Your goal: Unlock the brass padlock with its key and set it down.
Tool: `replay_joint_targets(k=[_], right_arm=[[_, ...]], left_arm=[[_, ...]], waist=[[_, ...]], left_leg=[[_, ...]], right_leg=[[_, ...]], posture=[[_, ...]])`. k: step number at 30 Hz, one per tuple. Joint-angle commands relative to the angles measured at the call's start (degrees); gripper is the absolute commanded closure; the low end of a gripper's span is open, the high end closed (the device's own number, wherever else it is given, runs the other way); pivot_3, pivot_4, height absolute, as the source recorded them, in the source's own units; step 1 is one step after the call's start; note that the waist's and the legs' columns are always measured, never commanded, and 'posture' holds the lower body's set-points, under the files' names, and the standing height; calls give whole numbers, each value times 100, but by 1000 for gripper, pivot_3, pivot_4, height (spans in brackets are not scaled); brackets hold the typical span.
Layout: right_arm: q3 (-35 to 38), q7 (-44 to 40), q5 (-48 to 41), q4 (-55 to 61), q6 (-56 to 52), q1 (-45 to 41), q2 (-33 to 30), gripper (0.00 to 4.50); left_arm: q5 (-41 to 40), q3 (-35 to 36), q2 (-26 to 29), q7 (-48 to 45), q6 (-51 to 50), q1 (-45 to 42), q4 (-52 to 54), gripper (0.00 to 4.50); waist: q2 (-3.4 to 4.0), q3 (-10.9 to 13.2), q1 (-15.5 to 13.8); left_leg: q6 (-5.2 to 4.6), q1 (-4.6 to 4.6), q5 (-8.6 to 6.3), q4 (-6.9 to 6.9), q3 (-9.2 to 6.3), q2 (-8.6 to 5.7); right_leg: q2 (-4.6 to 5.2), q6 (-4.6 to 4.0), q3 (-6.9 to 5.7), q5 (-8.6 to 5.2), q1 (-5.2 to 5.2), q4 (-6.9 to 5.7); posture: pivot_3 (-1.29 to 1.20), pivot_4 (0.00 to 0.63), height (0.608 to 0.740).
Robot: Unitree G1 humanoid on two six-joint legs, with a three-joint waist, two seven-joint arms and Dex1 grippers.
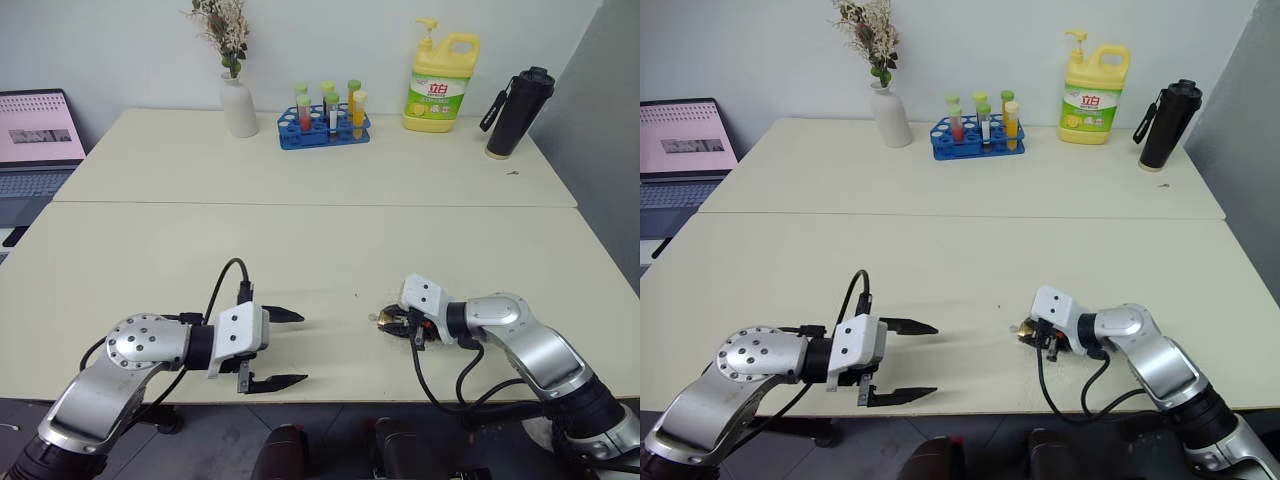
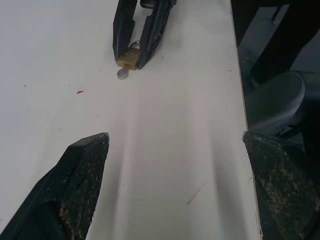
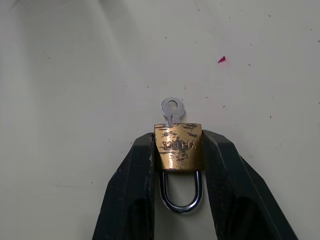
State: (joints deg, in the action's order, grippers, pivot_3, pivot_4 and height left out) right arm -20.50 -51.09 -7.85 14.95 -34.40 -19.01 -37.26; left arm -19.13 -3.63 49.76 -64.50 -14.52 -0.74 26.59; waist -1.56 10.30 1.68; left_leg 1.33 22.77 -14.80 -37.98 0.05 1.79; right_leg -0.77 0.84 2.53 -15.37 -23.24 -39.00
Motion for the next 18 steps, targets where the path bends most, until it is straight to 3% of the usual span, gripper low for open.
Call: replay_joint_targets(k=[1,12,18], right_arm=[[92,15,11,-117,-253,21,-59,3550],[247,409,899,-19,1511,-178,-299,3550],[92,1643,2905,-202,3739,-288,-932,3550]], left_arm=[[-14,11,0,-23,80,-75,30,0],[-235,209,-278,284,-255,-301,-313,0],[-358,118,-831,821,-870,-1206,-659,0]], waist=[[-1,0,-2],[-1,0,-4],[-1,0,-13]], left_leg=[[0,0,0,0,0,0],[0,5,0,-2,2,-4],[0,8,0,-2,4,-9]], right_leg=[[0,0,0,0,0,0],[0,1,-3,0,-3,0],[-5,2,-7,0,-7,0]], posture=[[0,150,740],[0,150,740],[0,150,740]])
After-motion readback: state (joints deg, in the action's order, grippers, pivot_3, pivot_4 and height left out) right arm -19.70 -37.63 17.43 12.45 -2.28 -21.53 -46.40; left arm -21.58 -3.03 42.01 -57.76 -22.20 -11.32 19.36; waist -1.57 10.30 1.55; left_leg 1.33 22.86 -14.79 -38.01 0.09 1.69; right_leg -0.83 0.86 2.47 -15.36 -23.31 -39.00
